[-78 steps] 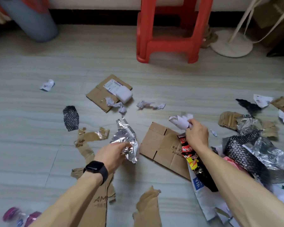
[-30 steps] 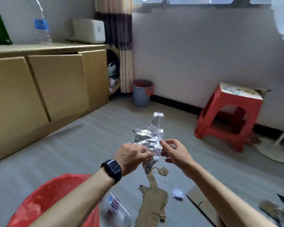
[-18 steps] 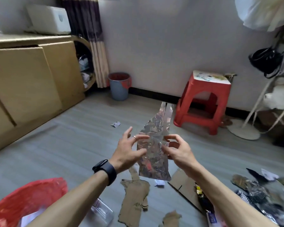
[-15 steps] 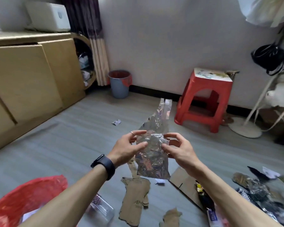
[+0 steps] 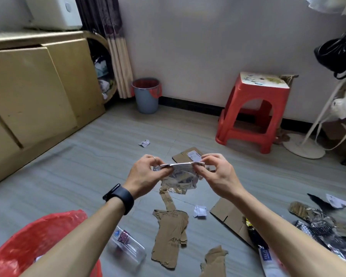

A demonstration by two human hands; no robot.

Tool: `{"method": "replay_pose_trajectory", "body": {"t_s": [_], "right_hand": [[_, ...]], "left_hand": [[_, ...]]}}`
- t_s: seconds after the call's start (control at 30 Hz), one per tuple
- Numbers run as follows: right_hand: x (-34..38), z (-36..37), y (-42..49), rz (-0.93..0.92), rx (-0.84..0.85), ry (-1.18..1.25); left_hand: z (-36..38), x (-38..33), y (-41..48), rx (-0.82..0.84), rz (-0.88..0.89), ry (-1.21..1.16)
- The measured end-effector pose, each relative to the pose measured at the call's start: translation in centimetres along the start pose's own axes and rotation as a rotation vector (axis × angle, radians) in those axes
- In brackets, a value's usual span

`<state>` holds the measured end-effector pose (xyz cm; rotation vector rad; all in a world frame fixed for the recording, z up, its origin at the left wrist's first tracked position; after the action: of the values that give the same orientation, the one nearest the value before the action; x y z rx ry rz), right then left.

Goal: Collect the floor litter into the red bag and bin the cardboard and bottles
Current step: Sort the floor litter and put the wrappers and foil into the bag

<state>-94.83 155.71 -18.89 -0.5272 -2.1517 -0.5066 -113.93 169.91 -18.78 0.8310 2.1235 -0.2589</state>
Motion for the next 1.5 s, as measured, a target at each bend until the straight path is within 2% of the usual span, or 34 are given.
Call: {"method": "replay_pose_trajectory", "body": {"t_s": [0.1, 0.17, 0.3, 0.47, 0.57, 0.7, 0.83, 1.03, 1.13, 1.27, 1.33, 1.43, 1.5], "right_hand": [[0.1, 1.0, 0.0, 0.101, 0.071, 0.231], [0.4, 1.5, -0.3, 0.153, 0.157, 0.376], [1.0, 1.9, -0.7, 0.229, 0.251, 0.492], [1.9, 1.7, -0.5, 0.329, 0.185, 0.734], [1.8, 1.8, -0.7, 0.370, 0.274, 0.802], [2.1, 1.4, -0.4, 0.351, 0.258, 0.815], [2.7, 1.4, -0.7, 0.250, 0.281, 0.614], [2.5, 2.2, -0.8, 0.290, 0.371, 0.620], [2.3, 2.5, -1.0, 0.317, 0.334, 0.623], [1.9, 2.8, -0.9, 0.314, 0.300, 0.691], [2.0, 2.8, -0.6, 0.302, 0.260, 0.709], [2.2, 2.8, -0.4, 0.312, 0.180, 0.759], [2.4, 2.8, -0.4, 0.290, 0.188, 0.781]], "left_hand": [[0.2, 0.5, -0.4, 0.078, -0.080, -0.318], [0.1, 0.6, -0.6, 0.050, -0.112, -0.422], [-1.0, 0.4, -0.9, -0.019, -0.178, -0.537], [-0.8, 0.1, -1.7, 0.247, -0.298, -0.692], [-1.1, 0.2, -1.6, 0.169, -0.344, -0.718], [-1.4, -0.1, -1.8, 0.188, -0.409, -0.780], [-1.2, -0.2, -2.0, 0.306, -0.452, -0.869], [-0.5, -0.1, -1.6, 0.145, -0.331, -0.691], [-0.7, -0.2, -1.4, 0.063, -0.276, -0.695], [-0.7, -0.4, -1.3, 0.036, -0.262, -0.717], [-0.9, -0.4, -1.4, 0.070, -0.305, -0.746], [-1.1, -0.6, -1.6, 0.266, -0.358, -0.884], [-1.0, -0.8, -1.9, 0.362, -0.402, -0.930]]}}
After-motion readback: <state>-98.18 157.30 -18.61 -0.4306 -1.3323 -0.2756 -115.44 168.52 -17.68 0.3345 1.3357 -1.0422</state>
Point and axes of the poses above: each hand's wrist, its own y-axis towards the middle knuckle, its own z-axis out of the palm, x = y × z, the point moved 3 cm from there along y, towards the middle knuckle, and after that the axes turned 2 degrees about y, right-handed, at the moved point
